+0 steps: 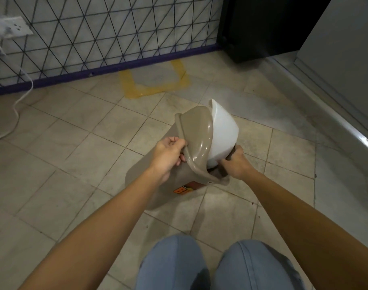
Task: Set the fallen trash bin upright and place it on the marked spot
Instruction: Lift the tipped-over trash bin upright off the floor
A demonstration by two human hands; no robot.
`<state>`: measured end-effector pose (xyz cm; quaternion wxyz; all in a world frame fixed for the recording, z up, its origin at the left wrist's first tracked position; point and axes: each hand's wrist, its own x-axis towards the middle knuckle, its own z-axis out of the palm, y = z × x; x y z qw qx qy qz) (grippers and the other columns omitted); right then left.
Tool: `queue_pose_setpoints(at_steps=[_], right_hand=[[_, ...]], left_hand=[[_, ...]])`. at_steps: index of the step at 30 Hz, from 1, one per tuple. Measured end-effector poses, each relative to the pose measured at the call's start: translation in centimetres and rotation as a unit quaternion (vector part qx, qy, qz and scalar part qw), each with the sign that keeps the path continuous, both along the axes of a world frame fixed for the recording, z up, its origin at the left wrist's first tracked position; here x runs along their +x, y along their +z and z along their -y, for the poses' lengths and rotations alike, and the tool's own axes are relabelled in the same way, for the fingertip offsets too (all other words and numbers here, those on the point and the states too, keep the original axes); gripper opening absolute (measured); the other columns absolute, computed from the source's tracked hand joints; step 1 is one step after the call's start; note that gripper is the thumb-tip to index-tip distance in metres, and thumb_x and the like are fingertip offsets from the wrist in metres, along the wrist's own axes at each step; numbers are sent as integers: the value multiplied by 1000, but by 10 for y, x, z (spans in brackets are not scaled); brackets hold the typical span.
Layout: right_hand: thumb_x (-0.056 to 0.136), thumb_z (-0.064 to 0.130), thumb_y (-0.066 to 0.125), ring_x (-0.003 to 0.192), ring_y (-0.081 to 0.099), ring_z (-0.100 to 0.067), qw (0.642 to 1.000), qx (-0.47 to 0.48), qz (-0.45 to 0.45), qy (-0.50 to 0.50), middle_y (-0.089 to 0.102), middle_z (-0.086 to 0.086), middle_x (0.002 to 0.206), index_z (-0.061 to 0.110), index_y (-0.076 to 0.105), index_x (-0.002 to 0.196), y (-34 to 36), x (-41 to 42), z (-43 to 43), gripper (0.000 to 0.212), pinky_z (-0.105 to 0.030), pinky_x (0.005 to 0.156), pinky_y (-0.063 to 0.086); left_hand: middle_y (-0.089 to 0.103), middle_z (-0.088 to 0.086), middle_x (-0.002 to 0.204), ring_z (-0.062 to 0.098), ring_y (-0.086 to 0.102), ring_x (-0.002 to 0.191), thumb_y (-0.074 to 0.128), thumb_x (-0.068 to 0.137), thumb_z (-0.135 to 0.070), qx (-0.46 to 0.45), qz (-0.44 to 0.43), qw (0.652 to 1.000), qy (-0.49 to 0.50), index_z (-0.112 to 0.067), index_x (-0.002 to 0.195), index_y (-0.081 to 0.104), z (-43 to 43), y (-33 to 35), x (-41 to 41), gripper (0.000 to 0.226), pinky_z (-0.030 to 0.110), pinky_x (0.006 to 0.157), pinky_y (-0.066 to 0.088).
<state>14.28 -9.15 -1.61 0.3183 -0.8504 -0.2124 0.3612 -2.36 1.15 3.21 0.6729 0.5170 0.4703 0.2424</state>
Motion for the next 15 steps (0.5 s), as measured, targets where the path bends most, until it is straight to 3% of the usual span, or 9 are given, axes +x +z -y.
queue_pose_setpoints(at_steps=[5,10,15], right_hand=[[88,26,60,118,50,-33,1000,0,-16,-15,47,-17,135,11,13,143,7,4,4,74,-34,84,42],[85,31,62,109,52,-26,998,24,-61,-18,49,-9,129,20,26,140,16,7,6,66,-42,92,49],[83,19,61,103,59,-28,990,6,-140,9,58,-8,118,25,38,117,19,-3,2,42,-47,90,51]], left_hand=[[53,-4,44,4,44,35,55,85,-3,-27,52,998,3,-9,69,54,-3,7,-13,17,14,32,30],[51,-3,45,5,42,34,53,86,-4,-39,77,996,16,-8,69,54,-15,6,-30,17,14,31,27],[48,-3,41,5,39,32,52,84,-6,-25,60,998,22,-9,64,52,-27,3,-44,20,16,29,26]])
